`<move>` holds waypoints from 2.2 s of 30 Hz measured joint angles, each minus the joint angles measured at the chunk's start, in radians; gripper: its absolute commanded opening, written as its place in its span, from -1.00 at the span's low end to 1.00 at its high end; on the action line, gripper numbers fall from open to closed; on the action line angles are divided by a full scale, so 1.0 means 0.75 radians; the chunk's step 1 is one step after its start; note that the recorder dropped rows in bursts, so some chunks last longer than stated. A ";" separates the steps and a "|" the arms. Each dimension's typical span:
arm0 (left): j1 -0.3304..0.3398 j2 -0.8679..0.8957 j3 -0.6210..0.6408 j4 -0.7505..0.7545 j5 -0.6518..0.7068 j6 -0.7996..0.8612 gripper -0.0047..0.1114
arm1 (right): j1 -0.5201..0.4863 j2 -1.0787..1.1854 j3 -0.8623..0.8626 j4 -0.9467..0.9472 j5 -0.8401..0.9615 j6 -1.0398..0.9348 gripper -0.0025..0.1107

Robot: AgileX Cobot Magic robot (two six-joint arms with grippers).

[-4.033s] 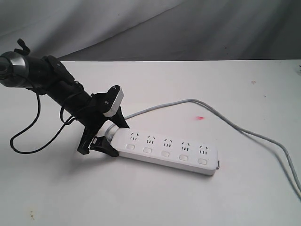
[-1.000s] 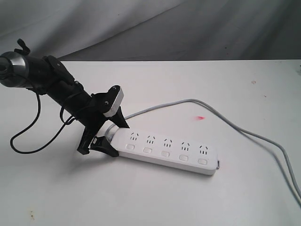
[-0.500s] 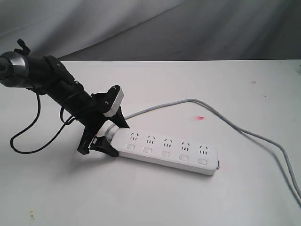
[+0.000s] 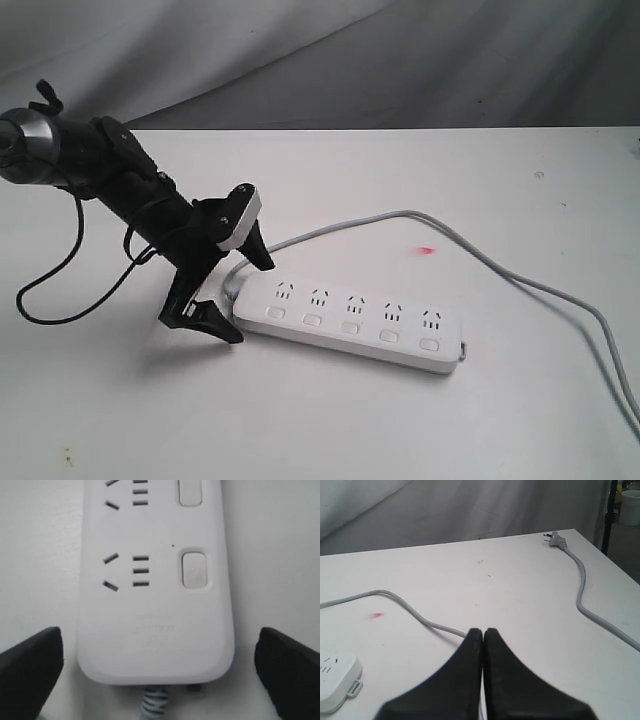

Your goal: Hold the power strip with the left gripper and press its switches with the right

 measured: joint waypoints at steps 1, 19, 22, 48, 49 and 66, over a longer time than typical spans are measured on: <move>0.000 -0.017 0.000 0.003 0.000 0.000 0.76 | 0.000 0.000 0.000 0.000 0.000 0.000 -0.96; 0.000 -0.834 0.000 0.037 -0.296 -0.703 -0.91 | 0.000 0.000 0.000 0.000 0.000 0.000 -0.96; 0.000 -0.947 0.000 0.049 -0.243 -0.946 -0.91 | 0.000 0.000 0.000 0.000 0.000 0.000 -0.96; 0.000 -1.581 0.000 0.252 -0.225 -2.202 -0.91 | 0.000 0.000 0.000 0.000 0.000 0.001 -0.96; 0.000 -1.595 0.003 0.318 -0.261 -2.288 -0.91 | 0.000 0.000 0.000 0.000 0.000 0.001 -0.96; 0.000 -1.992 0.557 0.851 -0.730 -2.641 -0.91 | 0.000 0.000 0.000 0.000 0.000 0.001 -0.96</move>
